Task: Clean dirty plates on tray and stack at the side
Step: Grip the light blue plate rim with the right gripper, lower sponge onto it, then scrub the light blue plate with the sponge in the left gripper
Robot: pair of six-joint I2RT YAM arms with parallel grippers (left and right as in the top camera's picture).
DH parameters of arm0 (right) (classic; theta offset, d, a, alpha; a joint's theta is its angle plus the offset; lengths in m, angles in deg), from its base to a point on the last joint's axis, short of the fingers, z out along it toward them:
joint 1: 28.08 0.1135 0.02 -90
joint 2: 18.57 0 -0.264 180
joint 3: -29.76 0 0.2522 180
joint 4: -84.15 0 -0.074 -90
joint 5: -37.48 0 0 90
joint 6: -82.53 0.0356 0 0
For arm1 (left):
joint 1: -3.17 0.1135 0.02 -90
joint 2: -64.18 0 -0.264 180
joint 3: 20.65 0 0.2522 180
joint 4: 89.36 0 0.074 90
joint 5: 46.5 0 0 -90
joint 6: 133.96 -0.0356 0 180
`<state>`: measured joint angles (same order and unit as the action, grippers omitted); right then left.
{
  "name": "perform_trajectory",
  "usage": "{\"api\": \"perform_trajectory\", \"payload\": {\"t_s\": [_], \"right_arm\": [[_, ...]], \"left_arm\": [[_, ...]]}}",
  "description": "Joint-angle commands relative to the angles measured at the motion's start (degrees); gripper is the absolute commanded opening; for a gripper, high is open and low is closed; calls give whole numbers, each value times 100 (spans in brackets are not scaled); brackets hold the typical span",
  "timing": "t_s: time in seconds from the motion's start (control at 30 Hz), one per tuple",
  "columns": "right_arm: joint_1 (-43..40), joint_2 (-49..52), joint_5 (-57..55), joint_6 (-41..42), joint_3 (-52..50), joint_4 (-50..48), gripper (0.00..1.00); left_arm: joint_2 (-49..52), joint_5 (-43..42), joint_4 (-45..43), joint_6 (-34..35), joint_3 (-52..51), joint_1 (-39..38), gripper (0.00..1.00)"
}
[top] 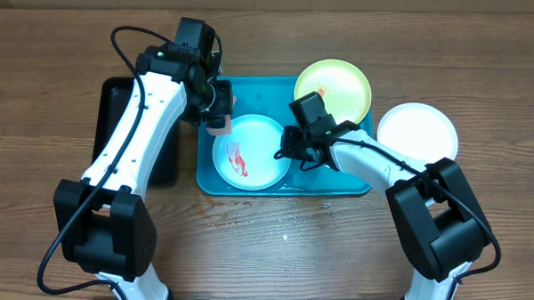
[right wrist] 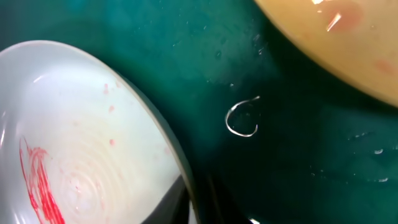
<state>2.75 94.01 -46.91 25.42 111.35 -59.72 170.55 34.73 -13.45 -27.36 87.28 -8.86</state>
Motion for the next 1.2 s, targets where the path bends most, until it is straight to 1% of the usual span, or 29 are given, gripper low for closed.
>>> {"api": "perform_trajectory", "payload": {"t_s": [0.0,0.2,0.3,0.57,0.7,0.8,0.9,0.97,1.0,1.07,1.17], "right_arm": [[-2,168,7,107,90,72,4],[-7,166,11,1091,94,348,4],[-7,166,90,1080,94,348,4],[-7,166,111,1058,94,365,4],[-7,166,116,1058,94,363,4],[-7,166,155,1040,94,356,4],[-7,166,157,1038,94,358,4],[-7,166,157,1038,94,365,4],[-7,166,162,1038,94,367,4],[-7,166,195,1016,94,365,4],[-7,166,195,1016,94,365,4]], "left_arm": [[-72,44,-13,79,70,-17,4],[-72,142,-262,81,-201,-24,4],[-72,326,-721,81,-640,-68,4],[-72,341,-2643,79,-2253,-153,4],[-72,350,-3425,-17,-2804,-323,4],[-48,557,-3676,-33,-2966,-505,4],[166,855,-3696,-33,-2975,-732,4],[387,890,-3689,-31,-2975,-822,4],[535,855,-3692,-22,-2973,-857,4],[787,481,-3687,2,-2955,-885,4],[951,-570,-3646,9,-2870,-887,4]]}}
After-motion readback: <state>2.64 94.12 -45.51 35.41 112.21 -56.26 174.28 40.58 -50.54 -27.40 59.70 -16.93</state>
